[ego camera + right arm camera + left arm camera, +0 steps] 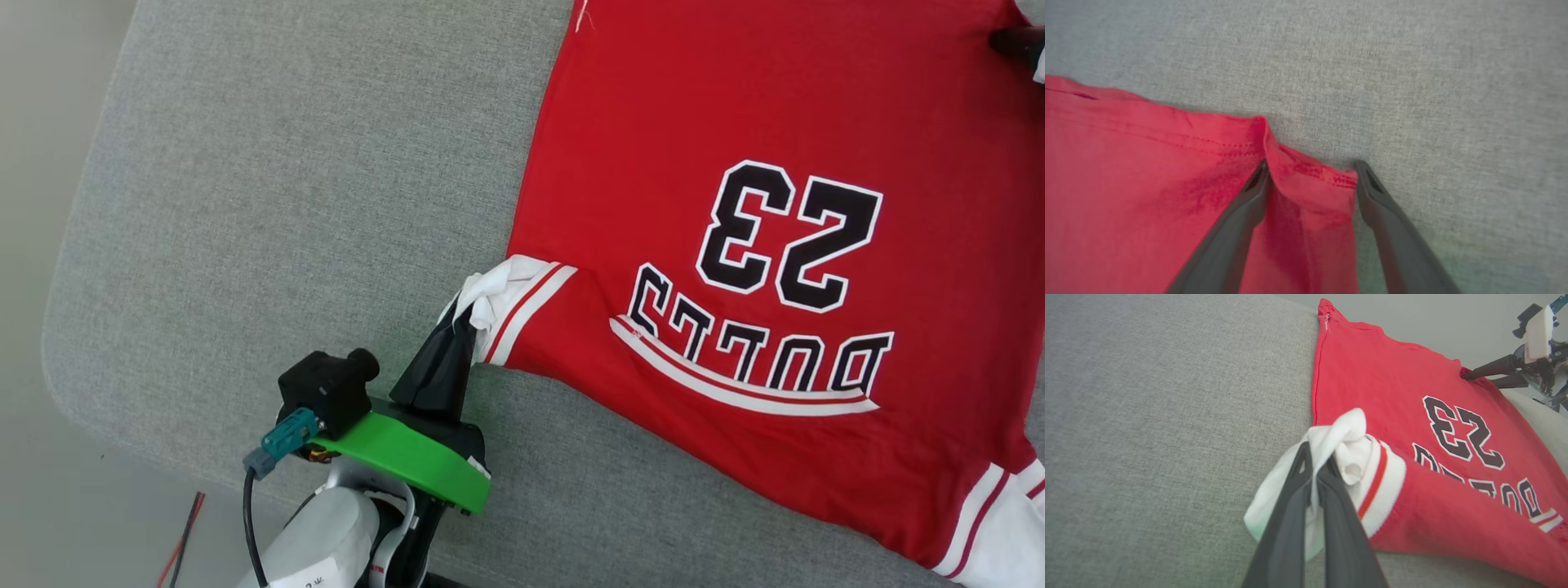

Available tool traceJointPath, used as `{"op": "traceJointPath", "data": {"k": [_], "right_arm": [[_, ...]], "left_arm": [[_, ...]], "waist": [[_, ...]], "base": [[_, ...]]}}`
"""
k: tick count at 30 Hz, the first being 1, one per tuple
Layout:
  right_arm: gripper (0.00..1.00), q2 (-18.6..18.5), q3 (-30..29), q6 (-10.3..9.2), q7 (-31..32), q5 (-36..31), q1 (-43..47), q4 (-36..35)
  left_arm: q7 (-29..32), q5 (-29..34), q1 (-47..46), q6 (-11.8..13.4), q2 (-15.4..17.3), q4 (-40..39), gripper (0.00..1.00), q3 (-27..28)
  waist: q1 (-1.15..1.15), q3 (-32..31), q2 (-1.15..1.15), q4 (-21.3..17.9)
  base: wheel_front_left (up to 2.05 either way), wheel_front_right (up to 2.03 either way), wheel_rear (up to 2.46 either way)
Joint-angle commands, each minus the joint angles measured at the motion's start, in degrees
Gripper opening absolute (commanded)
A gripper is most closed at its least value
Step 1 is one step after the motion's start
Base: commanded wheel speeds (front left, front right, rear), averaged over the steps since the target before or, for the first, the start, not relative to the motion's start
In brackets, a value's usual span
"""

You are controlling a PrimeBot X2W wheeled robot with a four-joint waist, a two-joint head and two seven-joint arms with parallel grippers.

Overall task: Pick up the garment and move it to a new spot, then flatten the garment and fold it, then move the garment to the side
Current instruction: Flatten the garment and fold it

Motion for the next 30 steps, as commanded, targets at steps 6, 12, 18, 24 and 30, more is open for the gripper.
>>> {"op": "traceJointPath", "data": {"k": [6,12,18,24,30], "right_arm": [[0.00,2.52,-1.00,-0.22,3.62,-3.55,5.30,6.09],[0.00,2.57,0.51,-0.22,-0.33,-4.02,3.38,2.98],[0.00,0.46,3.68,-0.22,-3.62,-1.27,6.28,-0.59],[0.00,-1.31,2.92,-0.22,-7.05,7.99,17.29,-6.36],[0.00,-2.75,-0.21,-0.22,-8.97,15.60,32.84,-14.45]], "left_arm": [[-0.44,0.35,-0.87,-0.02,-0.15,1.09,0.00,0.62],[0.12,-0.55,0.04,0.37,0.59,3.13,0.00,1.18],[0.45,-1.20,2.43,1.68,2.13,4.80,0.00,2.27],[0.88,-2.75,6.46,3.20,3.87,6.58,0.00,3.79],[1.17,-4.12,10.68,4.53,5.59,7.66,0.00,5.13]], "waist": [[0.00,-1.19,0.00,-0.25],[0.00,-5.42,0.00,-2.44],[0.00,-12.25,0.00,-5.69],[0.00,-18.74,0.00,-9.62],[0.00,-23.72,0.00,-13.94]], "base": [[0.00,0.00,0.00],[0.00,0.00,0.00],[0.00,0.00,0.00],[0.00,0.00,0.00],[0.00,0.00,0.00]]}}
